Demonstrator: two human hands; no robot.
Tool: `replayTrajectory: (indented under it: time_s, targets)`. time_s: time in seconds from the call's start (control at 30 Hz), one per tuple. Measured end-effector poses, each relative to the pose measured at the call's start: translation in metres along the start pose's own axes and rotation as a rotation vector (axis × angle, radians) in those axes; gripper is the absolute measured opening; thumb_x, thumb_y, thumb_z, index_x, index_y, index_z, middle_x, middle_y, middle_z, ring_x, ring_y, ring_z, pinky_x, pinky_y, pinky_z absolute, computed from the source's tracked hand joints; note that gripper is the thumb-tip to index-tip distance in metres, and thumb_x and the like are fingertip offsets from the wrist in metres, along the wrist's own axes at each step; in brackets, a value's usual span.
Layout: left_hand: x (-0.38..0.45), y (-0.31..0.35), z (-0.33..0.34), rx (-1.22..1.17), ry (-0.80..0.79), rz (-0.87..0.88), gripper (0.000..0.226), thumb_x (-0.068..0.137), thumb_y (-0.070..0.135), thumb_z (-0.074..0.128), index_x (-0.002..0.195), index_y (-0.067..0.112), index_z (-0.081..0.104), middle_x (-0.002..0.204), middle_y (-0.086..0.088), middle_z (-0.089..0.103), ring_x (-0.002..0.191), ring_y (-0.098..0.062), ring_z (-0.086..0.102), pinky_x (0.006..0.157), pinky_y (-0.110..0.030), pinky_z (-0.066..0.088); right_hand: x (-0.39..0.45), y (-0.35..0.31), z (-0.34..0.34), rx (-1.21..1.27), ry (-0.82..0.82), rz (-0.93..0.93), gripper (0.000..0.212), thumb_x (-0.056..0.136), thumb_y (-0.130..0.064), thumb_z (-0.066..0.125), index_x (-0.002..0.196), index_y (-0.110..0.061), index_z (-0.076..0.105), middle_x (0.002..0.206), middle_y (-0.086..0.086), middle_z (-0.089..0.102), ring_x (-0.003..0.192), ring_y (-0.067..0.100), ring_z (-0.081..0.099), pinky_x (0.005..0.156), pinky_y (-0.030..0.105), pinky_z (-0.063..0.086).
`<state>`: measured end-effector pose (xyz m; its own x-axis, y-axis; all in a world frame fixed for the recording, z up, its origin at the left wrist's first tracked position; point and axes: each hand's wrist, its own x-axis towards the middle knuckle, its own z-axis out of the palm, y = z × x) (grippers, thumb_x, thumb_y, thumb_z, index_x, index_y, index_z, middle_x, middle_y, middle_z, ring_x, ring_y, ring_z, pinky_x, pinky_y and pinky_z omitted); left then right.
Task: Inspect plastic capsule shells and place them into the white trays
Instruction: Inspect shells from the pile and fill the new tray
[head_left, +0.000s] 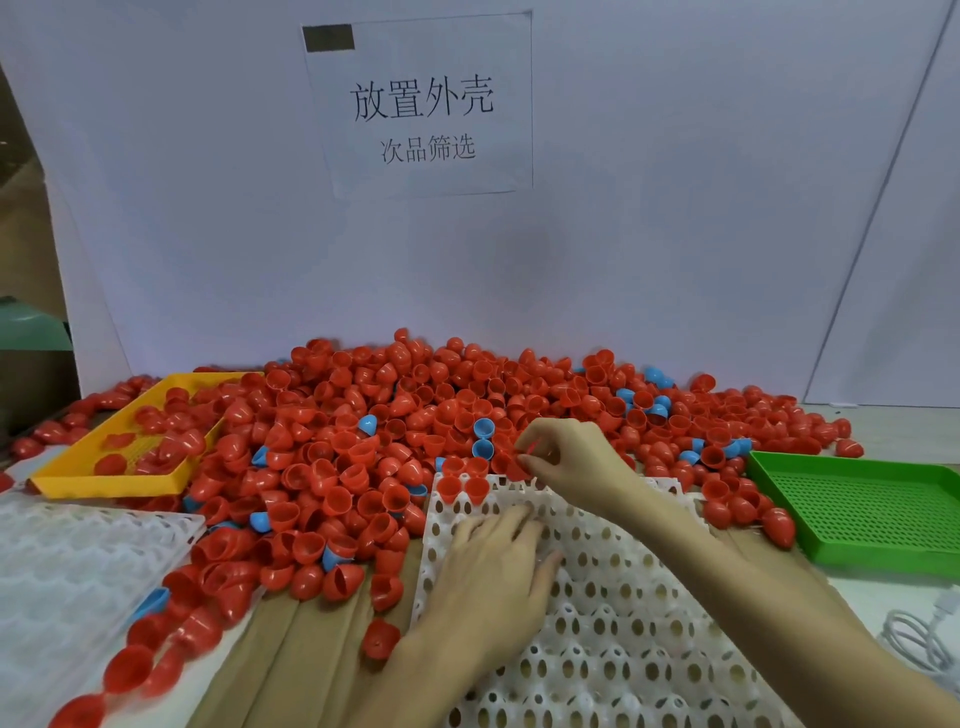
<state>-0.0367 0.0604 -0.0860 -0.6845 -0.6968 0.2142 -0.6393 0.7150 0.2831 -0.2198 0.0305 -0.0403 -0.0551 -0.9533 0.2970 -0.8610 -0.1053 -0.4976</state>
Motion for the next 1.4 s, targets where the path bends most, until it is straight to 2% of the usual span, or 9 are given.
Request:
replayTrajectory:
  time_s: [0.2,0.3,0.4,0.5,0.83,1.0,1.23,1.33,1.4]
  targets:
    - [-0.001,0.000,0.000,0.009,0.018,0.024,0.050,0.112,0.047,0.027,0.151,0.024,0.048,0.160,0.012,0.039,0.145,-0.005,0.035,0.124,-0.028,0.013,0.019,-0.001,0.021,-0.207,-0.155,-0.055,0.017,0.100,-0.018,0.069,0.117,-0.018,0.074,0.102,-0.002,0.075,0.083,0.008,0.068,0.069,0.012,0.050]
    - [0.000,-0.001,0.001,0.014,0.017,0.029,0.050,0.112,0.047,0.027,0.150,0.023,0.049,0.159,0.011,0.040,0.144,-0.006,0.036,0.123,-0.029,0.013,0.019,-0.002,0.019,-0.211,-0.146,-0.055,0.017,0.101,-0.022,0.068,0.117,-0.018,0.074,0.100,-0.006,0.073,0.077,0.002,0.062,0.065,0.010,0.044]
    - [0.000,-0.002,0.002,0.008,0.022,0.027,0.050,0.112,0.048,0.027,0.150,0.024,0.049,0.159,0.011,0.040,0.144,-0.005,0.035,0.124,-0.028,0.013,0.014,-0.004,0.015,-0.164,-0.150,-0.026,0.016,0.103,-0.024,0.067,0.116,-0.016,0.074,0.094,-0.004,0.075,0.075,0.007,0.066,0.061,0.010,0.046]
    - [-0.001,-0.003,0.001,-0.004,0.023,0.025,0.050,0.112,0.050,0.027,0.149,0.024,0.049,0.158,0.013,0.040,0.142,-0.004,0.036,0.123,-0.027,0.012,0.002,-0.003,0.003,-0.060,-0.094,0.014,0.014,0.104,-0.024,0.065,0.111,-0.016,0.074,0.078,-0.011,0.070,0.069,0.009,0.069,0.061,0.011,0.050]
    - [0.000,-0.003,0.000,-0.001,-0.010,0.020,0.053,0.112,0.052,0.025,0.158,0.029,0.037,0.164,0.017,0.030,0.150,-0.001,0.025,0.125,-0.027,0.006,-0.074,0.039,-0.046,0.344,-0.031,0.161,0.014,0.103,-0.027,0.066,0.102,-0.024,0.079,0.084,-0.004,0.078,0.071,0.014,0.074,0.065,0.026,0.060]
    - [-0.001,-0.003,-0.001,-0.006,-0.016,0.022,0.051,0.112,0.052,0.024,0.156,0.032,0.038,0.160,0.021,0.032,0.146,0.003,0.028,0.122,-0.022,0.006,-0.084,0.046,-0.043,0.398,0.060,0.134,0.018,0.104,-0.018,0.063,0.100,-0.023,0.079,0.081,0.002,0.077,0.065,0.020,0.072,0.061,0.028,0.058]
    - [-0.002,-0.001,-0.004,-0.037,-0.066,0.001,0.054,0.110,0.056,0.026,0.160,0.037,0.033,0.162,0.026,0.027,0.145,0.008,0.019,0.120,-0.020,0.003,-0.091,0.052,-0.035,0.335,0.127,0.114,0.020,0.107,-0.023,0.058,0.100,-0.031,0.074,0.077,-0.004,0.075,0.056,0.017,0.070,0.058,0.027,0.058]
    - [0.000,-0.002,-0.014,-0.124,-0.092,-0.063,0.051,0.107,0.060,0.035,0.155,0.042,0.041,0.156,0.031,0.036,0.129,0.012,0.017,0.125,-0.030,0.011,-0.092,0.054,-0.035,0.324,0.154,0.104,0.021,0.107,-0.022,0.057,0.100,-0.035,0.073,0.076,-0.005,0.075,0.055,0.017,0.070,0.057,0.031,0.061]
    - [0.012,-0.005,-0.025,-0.169,-0.025,-0.104,0.043,0.106,0.059,0.041,0.143,0.043,0.055,0.140,0.031,0.053,0.127,0.011,0.033,0.123,-0.035,0.021,-0.092,0.055,-0.036,0.327,0.185,0.094,0.023,0.107,-0.022,0.058,0.099,-0.037,0.072,0.076,-0.006,0.074,0.053,0.015,0.069,0.055,0.031,0.060]
